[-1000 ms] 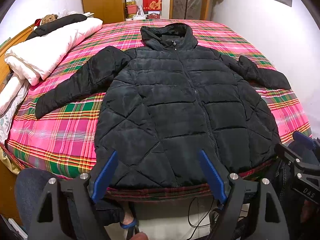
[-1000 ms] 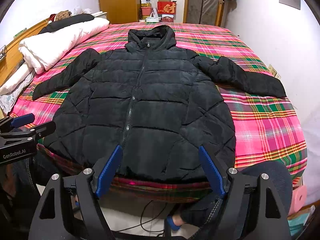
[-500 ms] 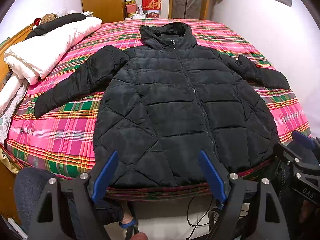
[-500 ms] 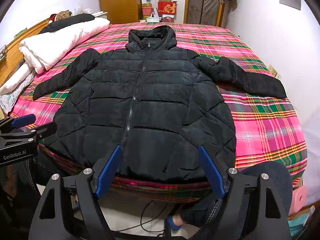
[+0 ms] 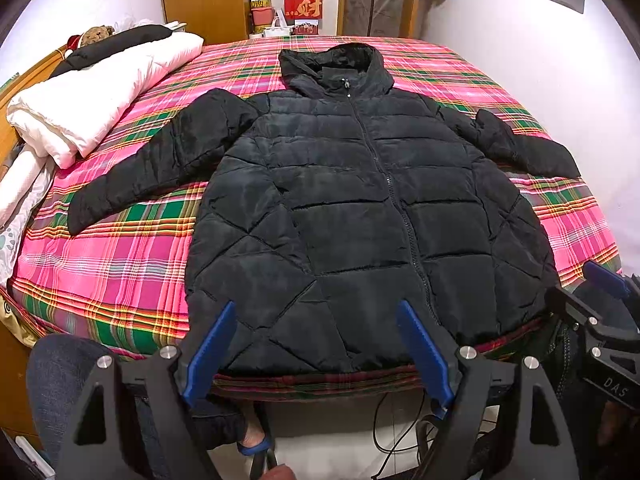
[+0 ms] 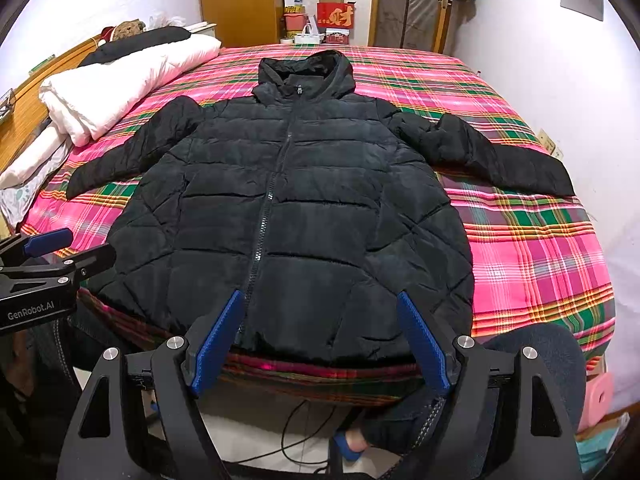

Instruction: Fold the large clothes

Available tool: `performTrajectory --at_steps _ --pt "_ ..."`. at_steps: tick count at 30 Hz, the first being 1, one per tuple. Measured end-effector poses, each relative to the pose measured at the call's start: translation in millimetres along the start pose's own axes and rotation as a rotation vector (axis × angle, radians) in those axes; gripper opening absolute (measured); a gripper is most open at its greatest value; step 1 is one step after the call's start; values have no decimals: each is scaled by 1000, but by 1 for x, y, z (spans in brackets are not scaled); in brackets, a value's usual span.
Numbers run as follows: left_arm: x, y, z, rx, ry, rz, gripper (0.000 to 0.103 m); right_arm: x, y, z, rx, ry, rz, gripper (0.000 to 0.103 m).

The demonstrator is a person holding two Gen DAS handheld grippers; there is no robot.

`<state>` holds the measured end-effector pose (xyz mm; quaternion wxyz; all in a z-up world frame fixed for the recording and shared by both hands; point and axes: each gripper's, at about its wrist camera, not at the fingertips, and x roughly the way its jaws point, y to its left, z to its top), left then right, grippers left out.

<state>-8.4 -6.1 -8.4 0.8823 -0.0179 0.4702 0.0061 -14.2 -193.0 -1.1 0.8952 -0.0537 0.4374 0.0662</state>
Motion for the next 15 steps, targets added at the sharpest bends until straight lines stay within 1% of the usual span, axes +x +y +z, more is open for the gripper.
performTrajectory --at_steps 7,13,15 --pt "0 -1 -2 0 0 1 84 0 -1 0 1 1 0 79" --pt "6 -1 -3 1 9 -2 84 5 7 -2 2 8 8 79" --pt "8 0 -2 2 13 -3 84 8 2 0 4 11 13 79"
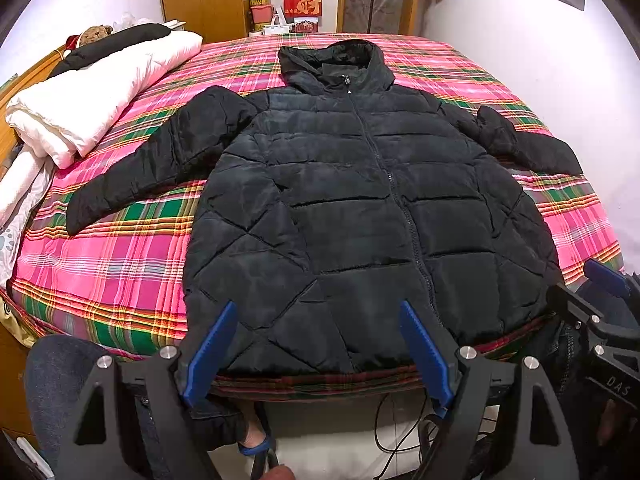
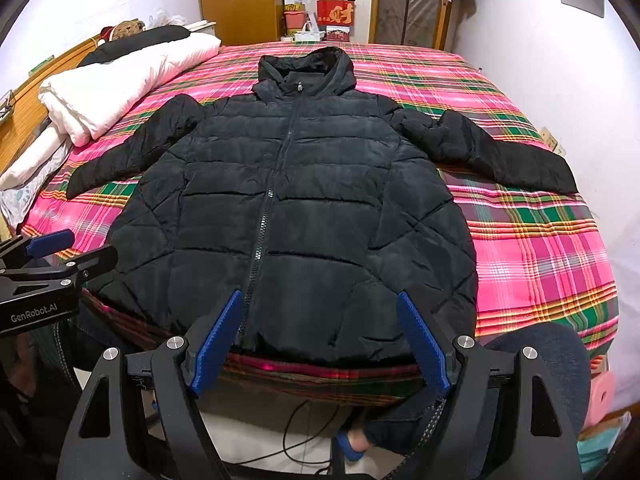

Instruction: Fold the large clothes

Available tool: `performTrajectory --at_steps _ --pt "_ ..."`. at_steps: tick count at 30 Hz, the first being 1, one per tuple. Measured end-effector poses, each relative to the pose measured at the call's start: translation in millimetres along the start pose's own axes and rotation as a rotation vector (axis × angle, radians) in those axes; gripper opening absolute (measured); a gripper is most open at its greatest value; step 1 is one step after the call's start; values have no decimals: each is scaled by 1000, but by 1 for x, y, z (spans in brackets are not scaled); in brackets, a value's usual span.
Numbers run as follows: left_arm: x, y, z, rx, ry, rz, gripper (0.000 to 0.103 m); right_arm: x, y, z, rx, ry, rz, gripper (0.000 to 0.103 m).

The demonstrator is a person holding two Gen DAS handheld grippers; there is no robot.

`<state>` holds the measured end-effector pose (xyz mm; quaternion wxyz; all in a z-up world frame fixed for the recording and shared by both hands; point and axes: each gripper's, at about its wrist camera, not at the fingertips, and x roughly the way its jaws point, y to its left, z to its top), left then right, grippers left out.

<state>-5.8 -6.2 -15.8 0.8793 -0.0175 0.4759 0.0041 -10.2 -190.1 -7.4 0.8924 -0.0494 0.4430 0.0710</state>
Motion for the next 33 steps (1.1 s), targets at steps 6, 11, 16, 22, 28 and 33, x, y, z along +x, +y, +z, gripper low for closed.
performTrajectory --at_steps 6,11,16,22,28,33 --pt "7 4 4 -2 7 -12 84 8 -3 4 2 6 23 79" --pt "16 11 13 -13 9 -15 84 16 -1 12 -8 2 35 79" --pt "31 25 28 -29 4 -29 84 28 3 28 -33 -6 42 79" --pt "59 52 54 -78 -4 -36 84 54 3 56 -62 4 58 79" --pt "96 97 82 -186 0 -31 84 86 4 90 -85 -10 65 79" --pt "122 140 102 -293 6 5 71 115 5 114 -113 -13 78 79"
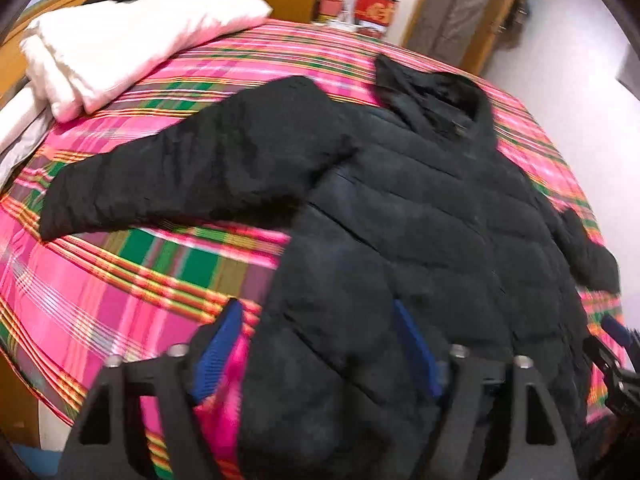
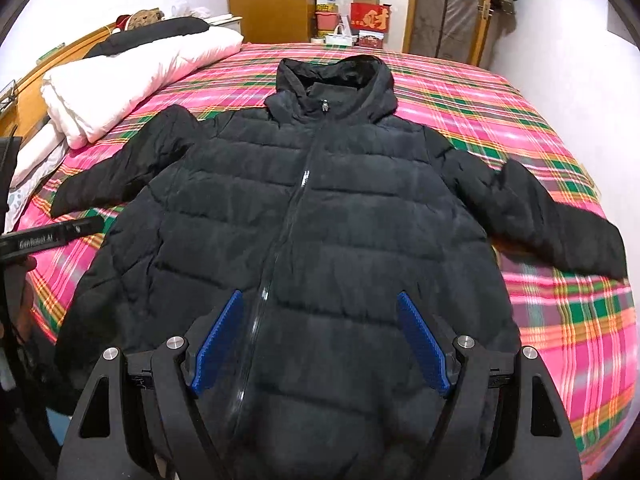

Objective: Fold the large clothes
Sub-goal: 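Grasp the sleeve nearest the left tool and fold it across the jacket body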

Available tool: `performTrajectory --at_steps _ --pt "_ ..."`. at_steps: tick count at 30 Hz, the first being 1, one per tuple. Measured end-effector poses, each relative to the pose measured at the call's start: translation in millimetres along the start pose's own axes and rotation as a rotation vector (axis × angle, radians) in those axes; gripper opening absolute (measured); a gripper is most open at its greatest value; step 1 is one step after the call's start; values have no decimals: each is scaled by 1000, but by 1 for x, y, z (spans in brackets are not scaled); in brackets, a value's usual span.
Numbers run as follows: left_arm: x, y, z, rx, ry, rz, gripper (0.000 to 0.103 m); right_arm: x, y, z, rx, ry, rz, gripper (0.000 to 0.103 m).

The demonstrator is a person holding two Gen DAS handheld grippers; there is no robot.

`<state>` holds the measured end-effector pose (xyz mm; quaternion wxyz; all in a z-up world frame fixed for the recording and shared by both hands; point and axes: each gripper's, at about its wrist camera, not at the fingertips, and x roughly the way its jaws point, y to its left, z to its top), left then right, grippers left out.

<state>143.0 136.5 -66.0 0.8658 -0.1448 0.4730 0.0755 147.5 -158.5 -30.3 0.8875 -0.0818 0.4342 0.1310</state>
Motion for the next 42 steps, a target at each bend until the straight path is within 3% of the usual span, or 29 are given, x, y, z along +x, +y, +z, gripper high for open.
performTrajectory --at_steps 3,6,12,22,25,29,32,37,42 --pt "17 23 16 -61 10 40 71 20 -1 15 -29 -3 9 79" --pt "34 46 29 -144 31 4 71 40 -3 29 -62 -7 15 79" --pt "65 96 52 -318 33 56 71 72 -8 55 -95 -27 25 79" --pt "103 175 54 -645 15 152 68 98 -24 59 -67 -14 61 79" --pt "107 176 63 -634 -15 198 64 98 -28 61 -55 -21 71 79" --pt "110 178 69 -583 -56 265 27 100 -30 60 -47 -21 75 79" --pt "104 179 77 -568 -76 266 12 104 -34 60 -37 -10 62 79" --pt "62 154 99 -459 -178 252 9 106 -41 61 -28 1 21 79" --pt "1 106 126 -319 -293 175 9 100 -46 63 0 -6 31 79"
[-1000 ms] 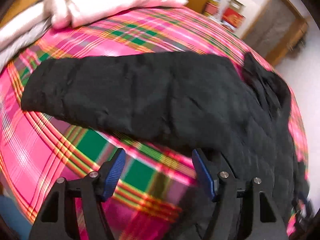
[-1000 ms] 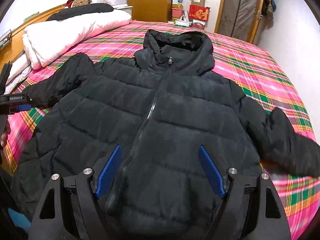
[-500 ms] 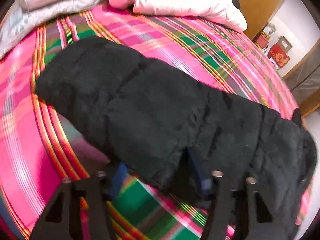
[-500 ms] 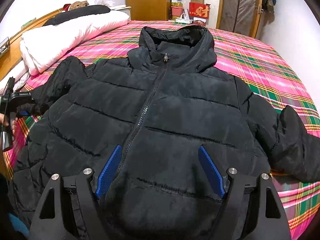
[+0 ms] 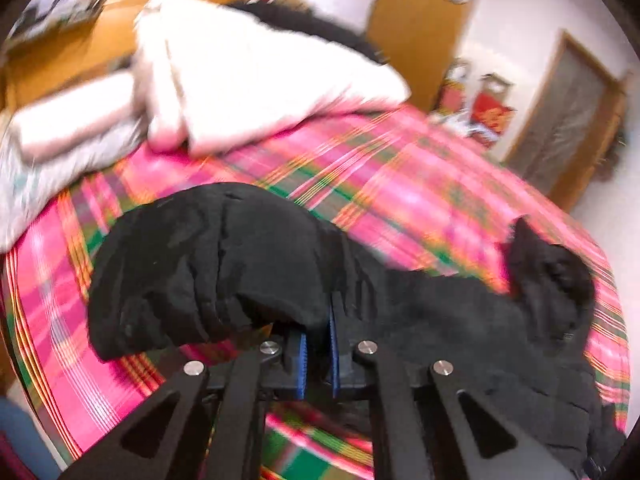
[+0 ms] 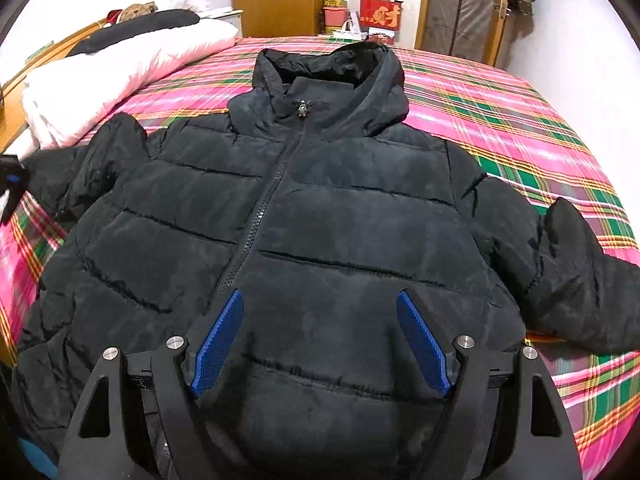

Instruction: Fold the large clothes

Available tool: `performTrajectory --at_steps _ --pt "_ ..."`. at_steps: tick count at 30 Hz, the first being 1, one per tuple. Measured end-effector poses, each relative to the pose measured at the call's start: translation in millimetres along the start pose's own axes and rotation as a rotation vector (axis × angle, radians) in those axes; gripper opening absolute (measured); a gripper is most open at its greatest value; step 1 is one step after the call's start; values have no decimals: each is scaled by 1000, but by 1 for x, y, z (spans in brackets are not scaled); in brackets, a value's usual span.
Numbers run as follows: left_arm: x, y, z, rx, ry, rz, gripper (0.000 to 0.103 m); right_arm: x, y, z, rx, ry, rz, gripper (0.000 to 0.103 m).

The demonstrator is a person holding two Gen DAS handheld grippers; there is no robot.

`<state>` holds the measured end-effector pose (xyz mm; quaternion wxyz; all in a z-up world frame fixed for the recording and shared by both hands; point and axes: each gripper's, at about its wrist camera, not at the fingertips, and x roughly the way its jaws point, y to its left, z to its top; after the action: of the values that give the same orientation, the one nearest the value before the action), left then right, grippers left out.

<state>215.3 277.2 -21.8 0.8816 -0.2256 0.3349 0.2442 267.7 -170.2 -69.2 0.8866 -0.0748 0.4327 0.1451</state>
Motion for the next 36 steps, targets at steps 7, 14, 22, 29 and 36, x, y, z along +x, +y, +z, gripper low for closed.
performTrajectory --at_steps 7,14,22,29,36 --pt "-70 -102 12 169 -65 -236 9 -18 -18 9 64 -29 12 79" --pt "-86 -217 -32 350 11 -433 9 -32 -57 11 186 -41 4 79" --pt "-22 -300 -131 524 225 -468 14 -36 -109 9 354 -39 -27 79" --pt "-7 -317 -181 648 309 -516 61 -28 -124 8 394 -24 -28 79" --pt "-42 -298 -168 595 307 -617 61 -44 -132 8 414 -98 -56 79"
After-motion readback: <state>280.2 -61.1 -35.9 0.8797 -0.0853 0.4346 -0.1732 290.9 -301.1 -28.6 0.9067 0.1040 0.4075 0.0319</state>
